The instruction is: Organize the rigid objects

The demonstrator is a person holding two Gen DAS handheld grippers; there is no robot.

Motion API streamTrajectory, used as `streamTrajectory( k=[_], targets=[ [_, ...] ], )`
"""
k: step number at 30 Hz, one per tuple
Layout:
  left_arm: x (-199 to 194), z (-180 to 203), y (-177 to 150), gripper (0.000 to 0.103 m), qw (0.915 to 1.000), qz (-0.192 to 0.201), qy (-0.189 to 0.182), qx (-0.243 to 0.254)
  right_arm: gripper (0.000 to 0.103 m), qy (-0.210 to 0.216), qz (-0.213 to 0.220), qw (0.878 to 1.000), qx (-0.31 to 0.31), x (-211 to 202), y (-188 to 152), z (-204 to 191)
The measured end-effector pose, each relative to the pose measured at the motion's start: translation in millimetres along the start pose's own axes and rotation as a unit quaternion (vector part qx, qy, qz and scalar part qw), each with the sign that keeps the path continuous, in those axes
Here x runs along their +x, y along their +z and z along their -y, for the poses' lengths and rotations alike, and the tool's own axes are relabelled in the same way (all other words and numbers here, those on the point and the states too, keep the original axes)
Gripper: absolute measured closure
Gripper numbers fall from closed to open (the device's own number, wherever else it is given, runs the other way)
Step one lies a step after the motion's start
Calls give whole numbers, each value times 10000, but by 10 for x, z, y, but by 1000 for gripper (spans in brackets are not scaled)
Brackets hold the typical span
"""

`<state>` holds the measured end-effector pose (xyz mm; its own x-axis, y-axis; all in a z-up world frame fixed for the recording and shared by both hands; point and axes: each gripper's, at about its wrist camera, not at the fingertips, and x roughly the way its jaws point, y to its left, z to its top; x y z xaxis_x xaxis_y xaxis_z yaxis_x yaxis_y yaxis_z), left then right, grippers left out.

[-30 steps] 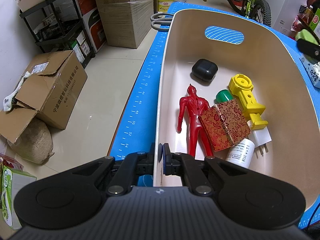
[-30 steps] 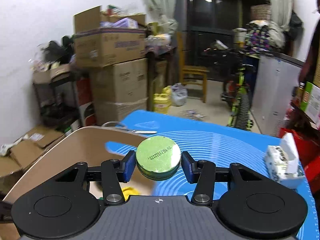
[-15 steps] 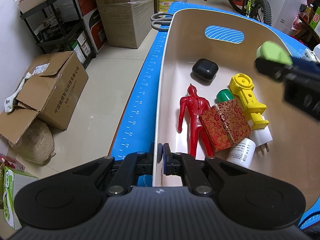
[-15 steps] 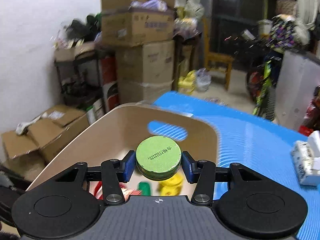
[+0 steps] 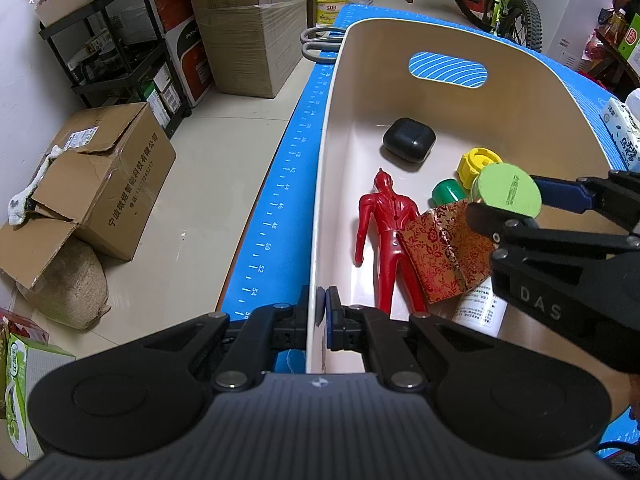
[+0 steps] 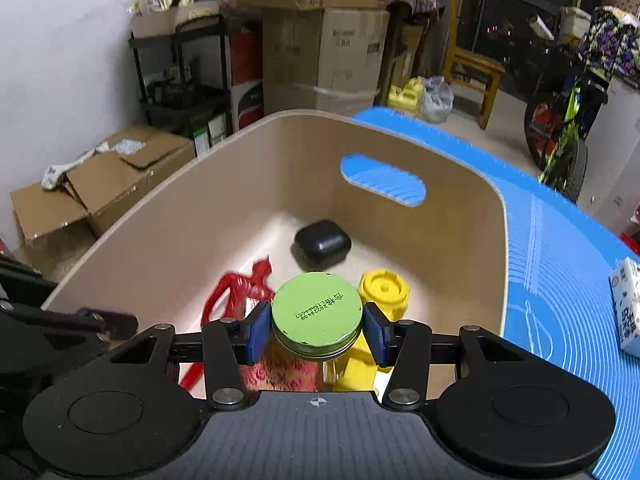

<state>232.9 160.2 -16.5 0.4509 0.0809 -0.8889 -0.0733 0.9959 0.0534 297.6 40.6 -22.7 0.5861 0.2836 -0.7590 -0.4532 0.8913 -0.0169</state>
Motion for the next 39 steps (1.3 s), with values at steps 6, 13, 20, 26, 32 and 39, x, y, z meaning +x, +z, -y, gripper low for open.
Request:
streamTrajectory(
  k=[6, 13, 20, 26, 32, 39],
  targets=[
    [11, 2, -3, 95, 10000, -4, 12, -2, 41, 79, 2, 9997, 247, -13, 29, 66],
    [0, 40, 0, 92, 9999, 29, 84, 55, 33, 6, 243, 9983, 537, -188, 24, 212],
    [-146, 72, -1, 36, 9995, 268, 152, 32, 20, -223, 617, 9949, 770, -472, -10, 343],
    [-393, 130, -27, 25, 9977, 645, 190, -38, 11, -429, 824, 9923, 815, -711, -93, 402],
    [-595, 245, -98, 23, 9959, 798, 410, 84, 8, -522, 1048, 9884, 964, -1031, -186, 494],
    [-965, 356, -207, 18, 9928, 1121, 422, 51, 7, -667, 1185, 9852, 1043, -1403, -345, 553]
  ],
)
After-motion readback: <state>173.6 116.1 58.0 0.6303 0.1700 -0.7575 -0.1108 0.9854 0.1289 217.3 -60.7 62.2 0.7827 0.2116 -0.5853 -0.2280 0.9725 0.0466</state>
